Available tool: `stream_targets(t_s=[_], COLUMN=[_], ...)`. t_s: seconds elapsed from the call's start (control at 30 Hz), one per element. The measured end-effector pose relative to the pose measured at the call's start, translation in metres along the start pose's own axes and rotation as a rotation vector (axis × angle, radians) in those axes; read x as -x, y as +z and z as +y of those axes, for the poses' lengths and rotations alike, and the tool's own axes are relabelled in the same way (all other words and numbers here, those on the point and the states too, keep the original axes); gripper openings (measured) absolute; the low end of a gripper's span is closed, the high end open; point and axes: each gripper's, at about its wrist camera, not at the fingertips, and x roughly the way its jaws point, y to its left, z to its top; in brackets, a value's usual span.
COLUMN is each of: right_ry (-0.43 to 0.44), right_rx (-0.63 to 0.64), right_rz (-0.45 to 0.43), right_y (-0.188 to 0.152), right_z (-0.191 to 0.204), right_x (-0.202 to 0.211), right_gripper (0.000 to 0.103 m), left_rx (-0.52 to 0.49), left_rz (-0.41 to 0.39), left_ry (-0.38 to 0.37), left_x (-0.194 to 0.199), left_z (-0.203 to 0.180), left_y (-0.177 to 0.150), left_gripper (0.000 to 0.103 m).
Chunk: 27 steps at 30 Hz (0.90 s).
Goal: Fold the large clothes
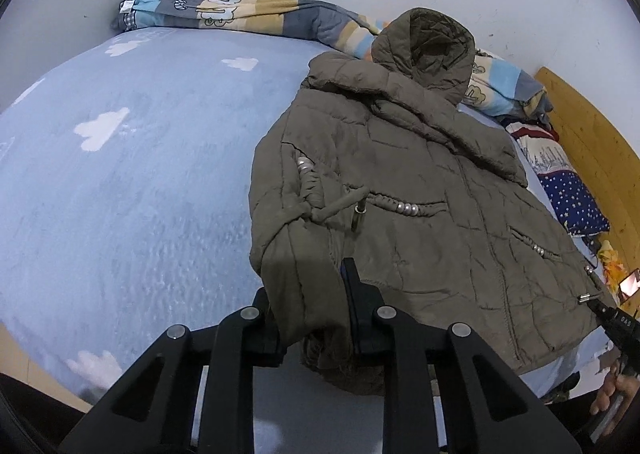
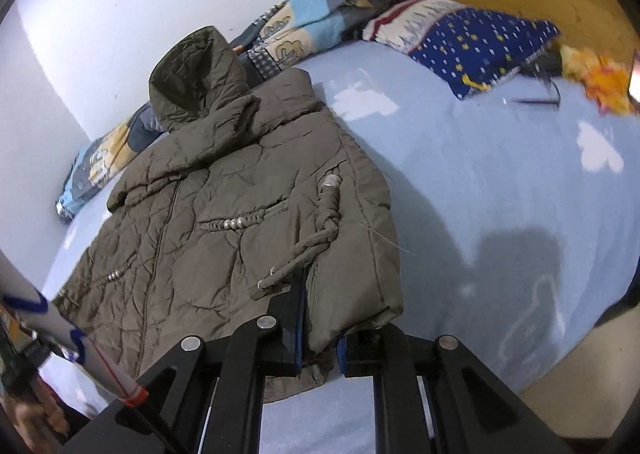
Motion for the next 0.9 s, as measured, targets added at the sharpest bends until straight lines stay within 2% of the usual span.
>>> stream_targets(t_s=[0.07,0.1,0.13,0.2,0.27,0.33,0.47,0.57,0.63,0.7,0.77,0.83,0.9], right_ry=[-0.013,-0.012,-0.012,-0.029,-0.048,-0.063,-0.176,-0.198,-0.151,-0.109,-0.066,-0.045,-0.064], right_rx=[-0.008,-0.020,-0.031,-0.053,-0.109,-0.159,-0.205,-0.186,-0.120,-0.036,0.037,0.083,0.110], right_rz=[0.017,0.026,0.040,0.080,0.092,0.082,-0.024,-0.127,-0.161,-0.135,-0.080,-0.018,0.058], right_y=[0.001,0.001,0.000,0.001,0.000,0.000,0.002,0.007,0.009,0.008,0.002,-0.002,-0.008], right_z=[-0.003,-0.004,-0.007,-0.011,-0.022,-0.033,-0.049,-0.046,-0.032,-0.013,0.007,0.019,0.025], right_x=[-0.004,-0.007,-0.010,-0.014,-0.013,-0.008,0.014,0.034,0.037,0.028,0.012,-0.003,-0.019], right_gripper=[0.013,0.014,0.017,0.027,0.039,0.044,0.045,0.045,0.046,0.046,0.045,0.045,0.045], left_rx=[0.020,0.034,0.049,0.096,0.128,0.145,0.092,-0.010,-0.082,-0.116,-0.133,-0.133,-0.135], left_rz=[0.009,0.013,0.013,-0.005,-0.036,-0.083,-0.134,-0.139,-0.111,-0.080,-0.032,0.050,0.108], left_ry=[0.027,0.034,0.044,0.077,0.091,0.125,0.142,0.141,0.130,0.134,0.134,0.158,0.175], left_x=[-0.004,-0.004,-0.003,0.002,0.010,0.021,0.029,0.024,0.014,0.003,-0.009,-0.027,-0.038], left_z=[0.004,0.007,0.010,0.022,0.031,0.038,0.028,0.004,-0.013,-0.022,-0.026,-0.026,-0.026], left_y=[0.001,0.001,0.000,0.003,0.005,0.009,0.013,0.011,0.007,0.004,0.000,-0.005,-0.010], left_gripper=[0.032,0.041,0.048,0.056,0.058,0.058,0.058,0.058,0.058,0.058,0.058,0.059,0.059])
